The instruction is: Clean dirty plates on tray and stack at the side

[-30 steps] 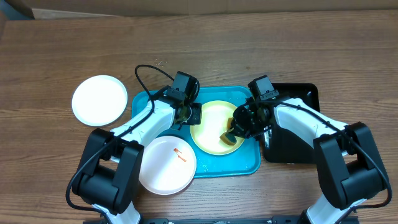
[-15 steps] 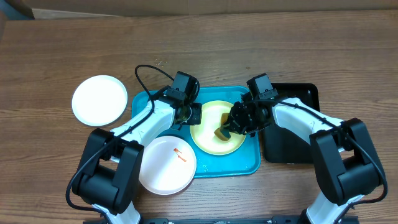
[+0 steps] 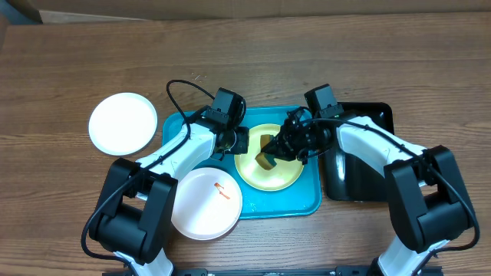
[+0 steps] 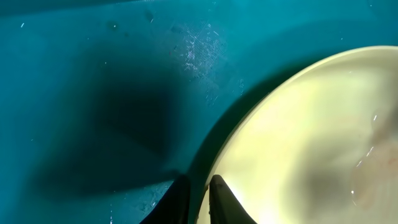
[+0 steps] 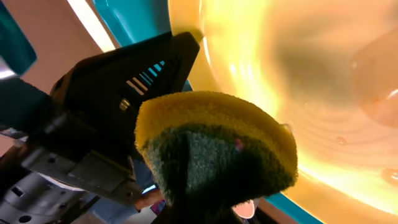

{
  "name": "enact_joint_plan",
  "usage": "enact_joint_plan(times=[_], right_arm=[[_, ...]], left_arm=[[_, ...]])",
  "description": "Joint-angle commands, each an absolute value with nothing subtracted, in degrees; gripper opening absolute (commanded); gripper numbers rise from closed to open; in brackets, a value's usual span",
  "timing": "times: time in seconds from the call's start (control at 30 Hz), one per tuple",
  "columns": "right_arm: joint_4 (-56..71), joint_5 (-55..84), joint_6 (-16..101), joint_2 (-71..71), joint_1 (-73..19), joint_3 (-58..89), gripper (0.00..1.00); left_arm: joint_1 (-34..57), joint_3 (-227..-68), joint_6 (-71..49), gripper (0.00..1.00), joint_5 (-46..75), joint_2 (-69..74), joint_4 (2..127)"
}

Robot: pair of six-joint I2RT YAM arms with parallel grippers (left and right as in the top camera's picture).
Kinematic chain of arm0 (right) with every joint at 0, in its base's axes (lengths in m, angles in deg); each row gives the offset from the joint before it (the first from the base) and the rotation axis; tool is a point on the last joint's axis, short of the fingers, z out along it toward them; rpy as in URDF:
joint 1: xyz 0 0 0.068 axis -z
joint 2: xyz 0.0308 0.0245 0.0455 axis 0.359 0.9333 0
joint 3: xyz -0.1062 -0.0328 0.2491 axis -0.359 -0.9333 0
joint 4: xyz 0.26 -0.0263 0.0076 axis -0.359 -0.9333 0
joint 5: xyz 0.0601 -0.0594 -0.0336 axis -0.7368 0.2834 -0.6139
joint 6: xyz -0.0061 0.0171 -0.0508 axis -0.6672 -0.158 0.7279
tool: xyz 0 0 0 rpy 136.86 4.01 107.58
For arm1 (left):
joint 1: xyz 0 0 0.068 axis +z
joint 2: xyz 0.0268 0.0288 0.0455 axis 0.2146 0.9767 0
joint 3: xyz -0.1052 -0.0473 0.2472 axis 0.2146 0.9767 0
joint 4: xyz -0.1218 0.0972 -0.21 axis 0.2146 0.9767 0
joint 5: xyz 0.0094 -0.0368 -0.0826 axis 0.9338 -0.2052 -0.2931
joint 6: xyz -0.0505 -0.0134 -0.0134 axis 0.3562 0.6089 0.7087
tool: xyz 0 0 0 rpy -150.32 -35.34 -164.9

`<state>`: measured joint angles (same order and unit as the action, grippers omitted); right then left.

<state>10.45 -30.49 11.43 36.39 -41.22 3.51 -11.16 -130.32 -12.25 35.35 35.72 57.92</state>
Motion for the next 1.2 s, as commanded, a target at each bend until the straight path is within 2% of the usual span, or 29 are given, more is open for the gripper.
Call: enact_joint_plan(times=[0.0,0.13,0.43,0.6,0.8,1.0,1.17], right_arm=[[7.61,-24.3,14.17,36.28,-40.68,4.97,0.04],[2.14,-14.51,14.67,36.28,-40.87,4.82,0.04],[3.94,-13.07,14.47,36.28,-42.99,2.15,0.04],[4.42,-16.0,14.58,36.28,-45.48,2.09,0.04],[8.44,-29.07,16.18,36.26,-44.2,4.27,0.04],[-2.01,-24.3,23.35,34.36,-39.26,12.21,0.04],[-19.06,-7.23,33.25,33.66,-34.34,22.5,0.04]], left_arm=[[-11.27,-129.99,-12.1,0.15,35.07,36.18,57.96],[-11.27,-129.99,-12.1,0.14,35.05,36.18,57.96],[-11.27,-130.1,-12.1,0.14,35.07,36.18,57.96],[-11.27,-130.1,-12.1,0.14,35.07,36.18,57.96],[-11.27,-130.1,-12.1,0.15,35.07,36.18,57.99],[-11.27,-130.1,-12.1,0.15,35.05,36.18,57.99],[-11.27,-130.12,-12.1,0.15,35.05,36.18,57.96]])
